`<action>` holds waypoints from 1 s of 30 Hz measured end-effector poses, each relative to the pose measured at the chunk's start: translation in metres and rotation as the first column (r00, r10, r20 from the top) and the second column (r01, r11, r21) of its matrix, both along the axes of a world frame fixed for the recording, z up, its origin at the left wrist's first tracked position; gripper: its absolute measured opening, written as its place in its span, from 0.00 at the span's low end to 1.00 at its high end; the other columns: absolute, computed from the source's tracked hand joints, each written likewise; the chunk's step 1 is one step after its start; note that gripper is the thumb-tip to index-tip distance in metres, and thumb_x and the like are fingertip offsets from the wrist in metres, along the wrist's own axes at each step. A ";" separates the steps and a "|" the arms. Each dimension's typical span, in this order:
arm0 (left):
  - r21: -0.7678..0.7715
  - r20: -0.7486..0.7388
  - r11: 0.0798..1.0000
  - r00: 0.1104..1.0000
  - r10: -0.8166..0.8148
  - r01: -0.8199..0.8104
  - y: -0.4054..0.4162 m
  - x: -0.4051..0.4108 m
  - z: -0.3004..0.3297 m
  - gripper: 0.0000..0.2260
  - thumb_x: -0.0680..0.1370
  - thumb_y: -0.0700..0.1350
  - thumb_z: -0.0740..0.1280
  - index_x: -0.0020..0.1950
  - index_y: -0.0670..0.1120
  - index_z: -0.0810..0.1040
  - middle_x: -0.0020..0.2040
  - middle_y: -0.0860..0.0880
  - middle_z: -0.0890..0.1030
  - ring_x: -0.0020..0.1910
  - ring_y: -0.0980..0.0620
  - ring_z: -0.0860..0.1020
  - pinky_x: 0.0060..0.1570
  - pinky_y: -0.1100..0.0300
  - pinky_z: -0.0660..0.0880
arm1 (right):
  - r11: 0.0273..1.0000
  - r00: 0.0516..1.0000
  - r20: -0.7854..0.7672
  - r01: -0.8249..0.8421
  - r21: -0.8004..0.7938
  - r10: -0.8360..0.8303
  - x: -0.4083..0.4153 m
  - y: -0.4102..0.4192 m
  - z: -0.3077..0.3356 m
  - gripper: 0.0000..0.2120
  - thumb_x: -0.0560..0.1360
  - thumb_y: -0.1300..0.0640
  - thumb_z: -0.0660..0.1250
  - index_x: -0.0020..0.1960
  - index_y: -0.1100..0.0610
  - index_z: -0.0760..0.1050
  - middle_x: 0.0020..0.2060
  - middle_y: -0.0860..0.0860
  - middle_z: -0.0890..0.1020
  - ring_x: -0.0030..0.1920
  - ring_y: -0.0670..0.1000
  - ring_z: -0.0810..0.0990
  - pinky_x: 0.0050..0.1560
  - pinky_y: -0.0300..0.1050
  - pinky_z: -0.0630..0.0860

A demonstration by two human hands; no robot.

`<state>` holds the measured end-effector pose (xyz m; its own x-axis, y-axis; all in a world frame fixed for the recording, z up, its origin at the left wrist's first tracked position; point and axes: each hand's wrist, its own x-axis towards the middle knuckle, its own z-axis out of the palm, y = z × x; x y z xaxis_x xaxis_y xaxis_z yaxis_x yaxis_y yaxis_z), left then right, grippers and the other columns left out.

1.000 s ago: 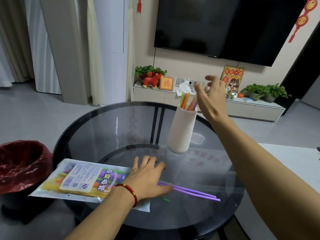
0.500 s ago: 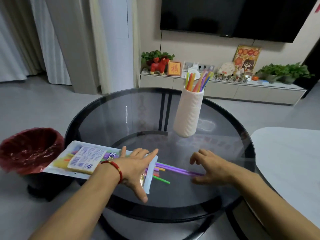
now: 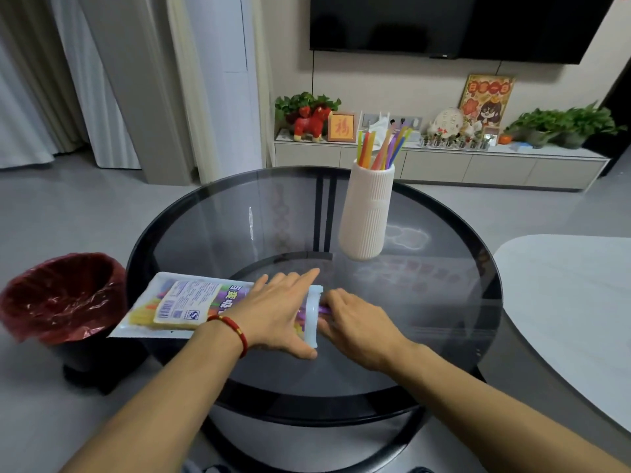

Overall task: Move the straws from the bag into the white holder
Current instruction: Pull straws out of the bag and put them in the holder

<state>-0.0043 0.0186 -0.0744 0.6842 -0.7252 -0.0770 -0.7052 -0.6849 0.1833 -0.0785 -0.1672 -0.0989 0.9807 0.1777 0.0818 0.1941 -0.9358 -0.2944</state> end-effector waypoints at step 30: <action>-0.077 0.064 0.980 0.980 0.188 -0.183 -0.029 0.002 -0.003 0.11 0.84 0.56 0.51 0.47 0.52 0.63 0.47 0.53 0.69 0.49 0.49 0.67 0.56 0.46 0.65 | 0.997 0.859 0.507 0.044 0.063 -0.070 -0.036 -0.055 0.073 0.06 0.73 0.49 0.66 0.42 0.50 0.79 0.37 0.42 0.79 0.38 0.48 0.76 0.41 0.47 0.76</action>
<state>-0.0027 -0.0105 -0.0778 0.8090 -0.5873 0.0234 -0.5804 -0.7919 0.1898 -0.1141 -0.2218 -0.0262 0.8084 0.1057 0.5790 0.2758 -0.9371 -0.2140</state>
